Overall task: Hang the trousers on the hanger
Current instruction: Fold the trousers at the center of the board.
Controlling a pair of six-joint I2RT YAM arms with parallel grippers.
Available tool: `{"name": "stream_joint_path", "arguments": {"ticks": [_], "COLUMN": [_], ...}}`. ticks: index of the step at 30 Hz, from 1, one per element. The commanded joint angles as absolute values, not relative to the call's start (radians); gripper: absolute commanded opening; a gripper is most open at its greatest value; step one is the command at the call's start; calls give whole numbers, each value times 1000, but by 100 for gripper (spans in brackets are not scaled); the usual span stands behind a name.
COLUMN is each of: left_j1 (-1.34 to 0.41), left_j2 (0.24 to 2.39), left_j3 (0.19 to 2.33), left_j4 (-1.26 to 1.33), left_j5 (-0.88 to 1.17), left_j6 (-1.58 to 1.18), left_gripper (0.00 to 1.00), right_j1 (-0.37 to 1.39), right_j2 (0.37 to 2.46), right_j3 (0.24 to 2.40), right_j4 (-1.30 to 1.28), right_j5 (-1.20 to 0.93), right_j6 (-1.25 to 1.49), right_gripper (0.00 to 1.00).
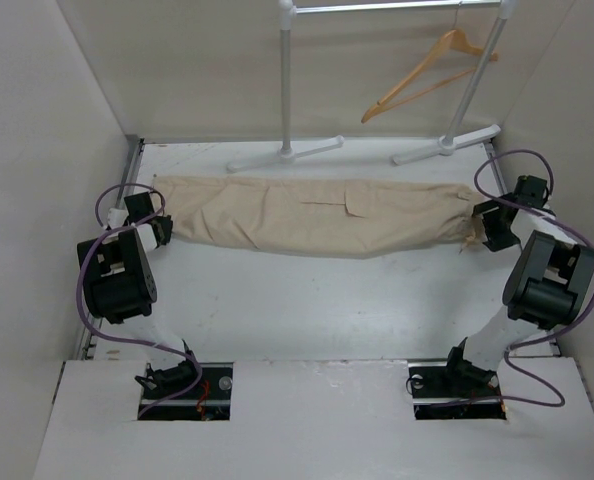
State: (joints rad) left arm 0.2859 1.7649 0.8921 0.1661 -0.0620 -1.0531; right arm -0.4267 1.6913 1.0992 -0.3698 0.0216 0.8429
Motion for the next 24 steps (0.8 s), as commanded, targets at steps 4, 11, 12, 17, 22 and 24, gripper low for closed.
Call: {"name": "stream_joint_path", "arguments": {"ticks": [4, 11, 12, 17, 22, 24], "left_j1": [288, 295, 295, 317, 367, 386], "left_j2": [1732, 1724, 1724, 1714, 1635, 1596], "left_j3": [865, 867, 870, 885, 844, 833], "left_j4": [104, 89, 84, 35, -56, -107], "left_j5": [-86, -86, -86, -92, -118, -132], "left_j6": [-1025, -1023, -1023, -1017, -1006, -983], "left_gripper": [4, 4, 4, 2, 1, 0], "right_j1": [-410, -400, -400, -409, -410, -415], "right_j2": [1793, 1861, 1870, 1818, 1594, 1527], "right_j3": [1147, 1216, 1229, 1195, 973, 905], "right_j4": [-272, -279, -287, -330, -302, -299], "right_j5": [-60, -69, -69, -26, 76, 87], "right_j6": [925, 1005, 1009, 985, 933, 943], "right_gripper": [81, 50, 37, 6, 4, 4]}}
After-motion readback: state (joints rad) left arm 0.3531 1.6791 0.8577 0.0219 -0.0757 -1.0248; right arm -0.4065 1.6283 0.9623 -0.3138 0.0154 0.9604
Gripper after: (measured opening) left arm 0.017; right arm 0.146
